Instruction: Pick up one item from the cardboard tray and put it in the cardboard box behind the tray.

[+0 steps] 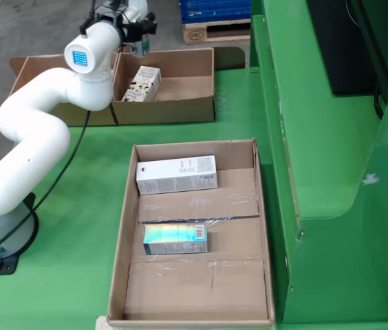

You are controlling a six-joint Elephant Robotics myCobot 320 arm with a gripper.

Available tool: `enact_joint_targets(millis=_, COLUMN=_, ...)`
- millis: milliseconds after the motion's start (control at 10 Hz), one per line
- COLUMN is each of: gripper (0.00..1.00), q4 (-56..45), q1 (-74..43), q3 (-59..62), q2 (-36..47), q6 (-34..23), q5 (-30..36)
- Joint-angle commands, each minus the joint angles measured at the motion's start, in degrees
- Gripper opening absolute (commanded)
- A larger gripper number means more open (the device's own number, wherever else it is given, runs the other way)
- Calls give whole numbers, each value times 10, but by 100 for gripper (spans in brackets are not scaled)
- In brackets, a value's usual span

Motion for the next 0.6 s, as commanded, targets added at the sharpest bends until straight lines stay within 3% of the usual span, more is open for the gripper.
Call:
enact_joint_targets(millis=0, gripper=0, q4=184, q1=-21, q3=18, q2=-3, q6=39, q5=2)
enact_joint_targets(millis=500, gripper=0, q4=324, q1=-43, q3=18, q2=-43, q6=85, q5=1)
